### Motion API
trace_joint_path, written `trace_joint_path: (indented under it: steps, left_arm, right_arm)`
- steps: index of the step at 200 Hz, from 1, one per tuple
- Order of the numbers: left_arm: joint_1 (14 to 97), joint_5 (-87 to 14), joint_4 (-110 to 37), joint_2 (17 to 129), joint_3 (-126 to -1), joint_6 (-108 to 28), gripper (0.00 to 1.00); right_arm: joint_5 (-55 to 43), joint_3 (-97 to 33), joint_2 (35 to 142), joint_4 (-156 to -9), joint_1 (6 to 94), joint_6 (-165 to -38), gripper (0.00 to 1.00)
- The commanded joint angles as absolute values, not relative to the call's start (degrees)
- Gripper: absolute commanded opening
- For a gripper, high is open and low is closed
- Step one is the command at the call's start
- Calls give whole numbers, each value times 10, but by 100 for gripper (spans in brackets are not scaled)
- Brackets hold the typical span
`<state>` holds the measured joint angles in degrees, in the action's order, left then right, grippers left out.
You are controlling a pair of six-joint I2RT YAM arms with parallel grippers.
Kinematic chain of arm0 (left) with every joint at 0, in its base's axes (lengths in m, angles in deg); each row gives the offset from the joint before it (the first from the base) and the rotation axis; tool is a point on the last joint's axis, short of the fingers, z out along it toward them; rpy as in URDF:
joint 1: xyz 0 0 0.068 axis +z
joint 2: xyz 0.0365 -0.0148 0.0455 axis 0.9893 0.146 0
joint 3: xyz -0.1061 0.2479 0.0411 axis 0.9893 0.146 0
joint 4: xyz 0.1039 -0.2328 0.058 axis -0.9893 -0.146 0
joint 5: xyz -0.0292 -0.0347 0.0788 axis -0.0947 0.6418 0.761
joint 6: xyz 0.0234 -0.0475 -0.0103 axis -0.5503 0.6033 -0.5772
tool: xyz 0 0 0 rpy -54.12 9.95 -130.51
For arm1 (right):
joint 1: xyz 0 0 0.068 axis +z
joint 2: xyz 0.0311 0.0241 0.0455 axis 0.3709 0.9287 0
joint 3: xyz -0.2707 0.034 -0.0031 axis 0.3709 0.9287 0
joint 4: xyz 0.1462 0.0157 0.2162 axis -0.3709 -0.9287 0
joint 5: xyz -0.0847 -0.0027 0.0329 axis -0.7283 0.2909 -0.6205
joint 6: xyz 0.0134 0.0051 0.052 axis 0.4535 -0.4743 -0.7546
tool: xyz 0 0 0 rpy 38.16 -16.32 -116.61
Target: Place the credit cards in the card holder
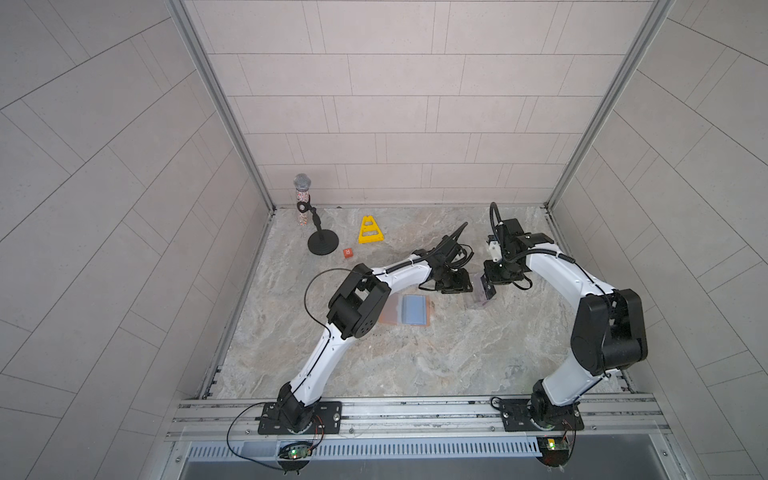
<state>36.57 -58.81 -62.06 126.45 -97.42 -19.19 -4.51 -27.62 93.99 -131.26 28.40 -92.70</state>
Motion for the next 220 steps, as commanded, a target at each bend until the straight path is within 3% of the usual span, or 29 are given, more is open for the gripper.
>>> trace_joint_path:
  steps: [1, 64, 122, 179, 220]
  left_arm:
    - [367, -598, -658, 1241, -958, -194, 50]
    - [370, -656, -611, 1179, -977, -174, 62]
    - [410, -597, -617, 1029, -866, -228, 64]
    - [524, -550, -596, 848, -608, -251, 62]
    - [582, -552, -587, 808, -502, -271, 55]
  right_arm:
    - [-39, -271, 898, -1320, 267, -932, 0]
    - [33, -258, 820, -1293, 233, -972, 0]
    - [137, -213, 756, -1211, 240, -1007, 0]
    - [152, -156, 763, -1077, 362, -1125, 0]
    - [112, -119, 813, -949, 485, -1232, 0]
